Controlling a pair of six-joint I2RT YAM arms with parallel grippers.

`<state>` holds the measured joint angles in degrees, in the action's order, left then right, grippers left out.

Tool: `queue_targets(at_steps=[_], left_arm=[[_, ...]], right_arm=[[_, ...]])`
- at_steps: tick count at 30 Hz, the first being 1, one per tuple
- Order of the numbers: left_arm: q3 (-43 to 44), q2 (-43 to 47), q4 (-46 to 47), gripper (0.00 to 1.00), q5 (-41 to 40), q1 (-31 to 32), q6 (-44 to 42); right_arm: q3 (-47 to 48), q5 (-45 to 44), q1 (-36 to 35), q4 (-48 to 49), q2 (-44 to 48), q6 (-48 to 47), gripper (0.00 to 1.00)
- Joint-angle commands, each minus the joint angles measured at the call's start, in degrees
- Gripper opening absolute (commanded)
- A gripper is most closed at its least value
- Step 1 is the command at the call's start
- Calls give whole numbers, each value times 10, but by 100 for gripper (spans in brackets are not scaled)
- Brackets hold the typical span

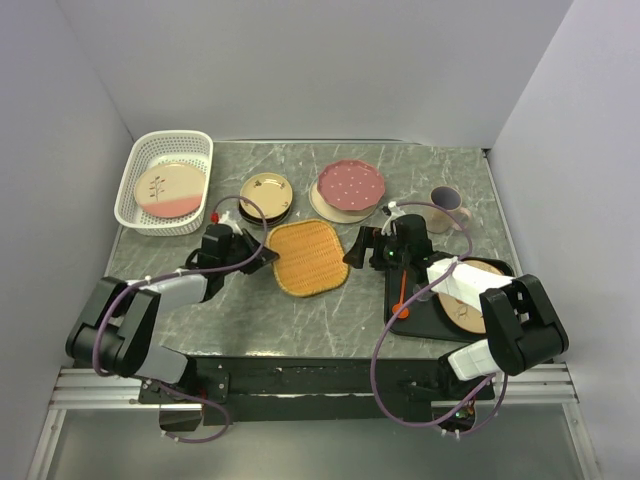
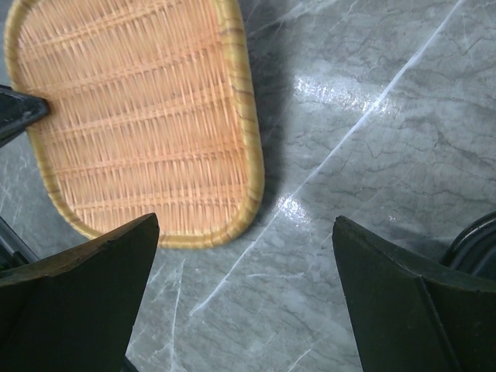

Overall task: Place the plates into the plastic bin on the countertop
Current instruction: Pick up the plate at the center of the board, then place the plate in the plastic bin.

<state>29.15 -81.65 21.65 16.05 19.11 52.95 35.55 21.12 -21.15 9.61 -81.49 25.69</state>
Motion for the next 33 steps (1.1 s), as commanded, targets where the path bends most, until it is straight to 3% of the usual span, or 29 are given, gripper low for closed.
queue_targets(at_steps=[1, 15, 33], left_arm=[[29, 49, -18, 1, -4, -24, -29], [81, 119, -92, 1, 39, -108, -59], [151, 130, -82, 1, 146, -189, -31]], right_arm=[[-6, 3, -4, 17, 20, -3, 100], [-12, 3, -5, 21, 29, -3, 100], [-14, 8, -4, 23, 34, -1, 100]])
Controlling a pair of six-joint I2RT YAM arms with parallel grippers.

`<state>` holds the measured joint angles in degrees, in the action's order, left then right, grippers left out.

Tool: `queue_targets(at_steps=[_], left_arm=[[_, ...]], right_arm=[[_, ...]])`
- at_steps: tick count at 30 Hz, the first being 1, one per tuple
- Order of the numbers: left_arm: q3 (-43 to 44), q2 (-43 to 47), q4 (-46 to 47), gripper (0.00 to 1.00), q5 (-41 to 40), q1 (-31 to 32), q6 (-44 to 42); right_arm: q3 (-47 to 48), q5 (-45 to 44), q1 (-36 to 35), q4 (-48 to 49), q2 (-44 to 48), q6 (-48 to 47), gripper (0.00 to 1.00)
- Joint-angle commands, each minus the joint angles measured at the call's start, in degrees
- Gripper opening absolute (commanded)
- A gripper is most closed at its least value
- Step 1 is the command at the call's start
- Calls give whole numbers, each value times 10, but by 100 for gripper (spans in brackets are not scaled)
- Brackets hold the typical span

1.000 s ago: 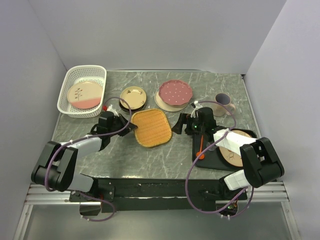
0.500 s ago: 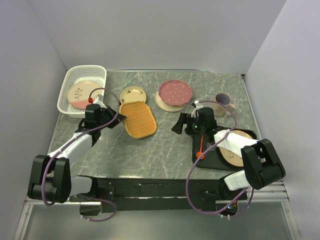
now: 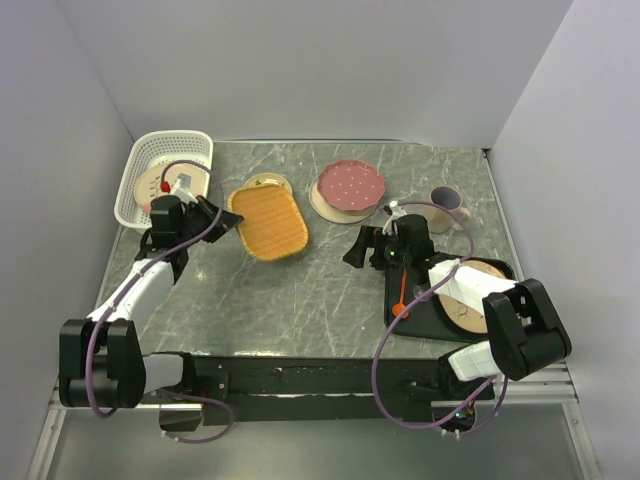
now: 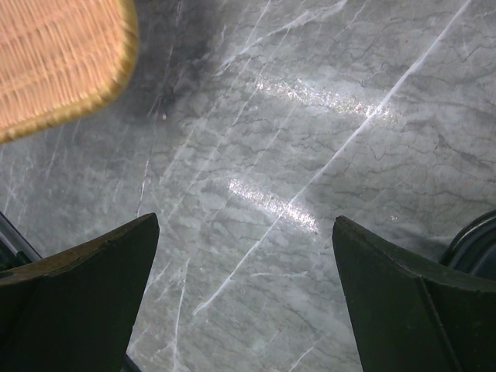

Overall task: Place the plates into the plastic bin on the countertop
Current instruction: Place the plate in the plastic bin.

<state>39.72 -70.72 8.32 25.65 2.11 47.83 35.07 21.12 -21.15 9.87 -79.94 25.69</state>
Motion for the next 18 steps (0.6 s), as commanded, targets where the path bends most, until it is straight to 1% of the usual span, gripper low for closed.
queue_targets(at_steps=[1, 6, 10, 18], left_arm=[[49, 19, 50, 1, 54, -38, 22], [74, 4, 45, 1, 79, -69, 19], [87, -9, 57, 1, 101, -104, 34], [102, -28, 89, 1, 128, -149, 69]], right_arm=[[-9, 8, -4, 20, 19, -2, 100], [-11, 6, -5, 18, 22, -3, 100], [-10, 6, -4, 18, 22, -3, 100], [-9, 5, -5, 18, 21, -3, 100]])
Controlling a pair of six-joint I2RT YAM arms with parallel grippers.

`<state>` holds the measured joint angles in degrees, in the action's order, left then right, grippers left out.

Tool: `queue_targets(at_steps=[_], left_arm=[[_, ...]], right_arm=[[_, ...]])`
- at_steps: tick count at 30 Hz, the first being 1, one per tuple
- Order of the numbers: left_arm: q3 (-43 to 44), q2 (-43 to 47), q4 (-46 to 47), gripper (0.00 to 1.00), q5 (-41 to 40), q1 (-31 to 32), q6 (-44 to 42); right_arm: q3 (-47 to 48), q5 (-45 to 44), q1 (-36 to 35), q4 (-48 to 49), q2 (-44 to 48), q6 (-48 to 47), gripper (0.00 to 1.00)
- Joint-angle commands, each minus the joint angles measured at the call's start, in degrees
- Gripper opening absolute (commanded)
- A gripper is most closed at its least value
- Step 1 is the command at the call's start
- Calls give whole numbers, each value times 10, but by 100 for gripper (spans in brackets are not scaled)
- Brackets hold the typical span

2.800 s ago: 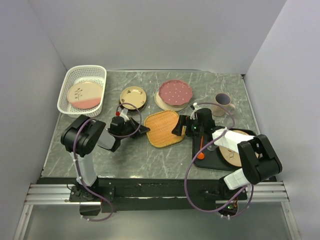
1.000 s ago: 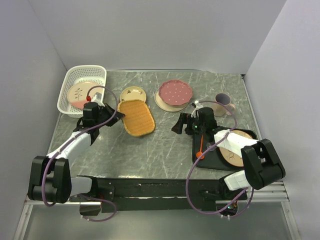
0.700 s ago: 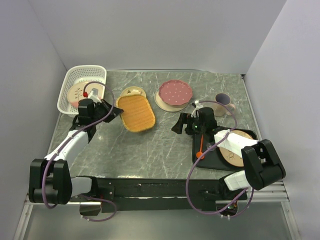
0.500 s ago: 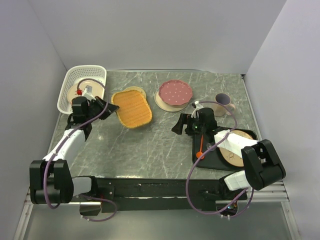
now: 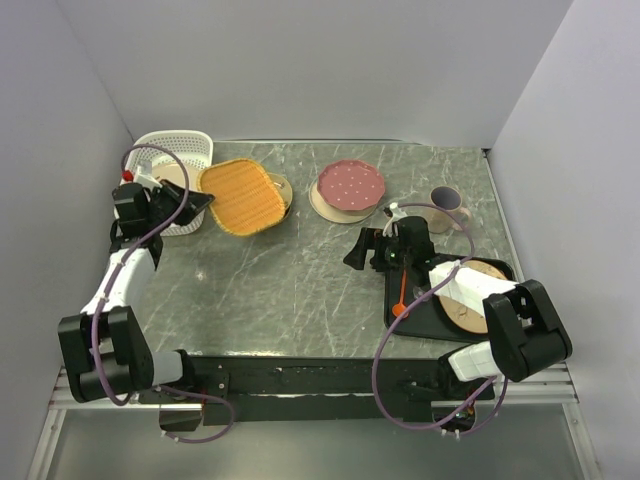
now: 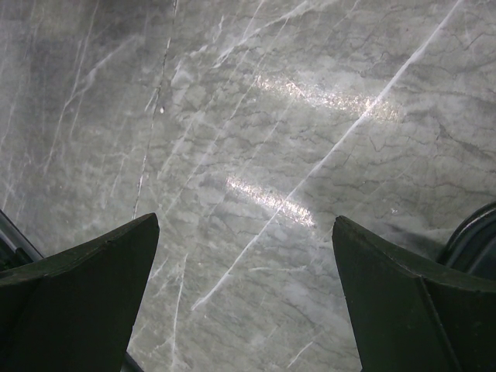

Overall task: Place the plates into the plastic bin on the countertop
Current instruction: Place the plate in the plastic bin.

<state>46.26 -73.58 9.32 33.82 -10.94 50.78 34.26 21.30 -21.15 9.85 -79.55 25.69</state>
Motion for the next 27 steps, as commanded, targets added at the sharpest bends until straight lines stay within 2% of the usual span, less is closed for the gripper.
queue_targets(at_steps=[1, 12, 27], left_arm=[[37, -1, 90, 1, 54, -28, 43], [43, -20, 137, 1, 76, -96, 92], [44, -46, 177, 1, 57, -118, 128]], right_arm=[[-2, 3, -4, 20, 16, -3, 100], [4, 8, -4, 20, 6, -2, 100], [5, 10, -5, 22, 1, -2, 100]])
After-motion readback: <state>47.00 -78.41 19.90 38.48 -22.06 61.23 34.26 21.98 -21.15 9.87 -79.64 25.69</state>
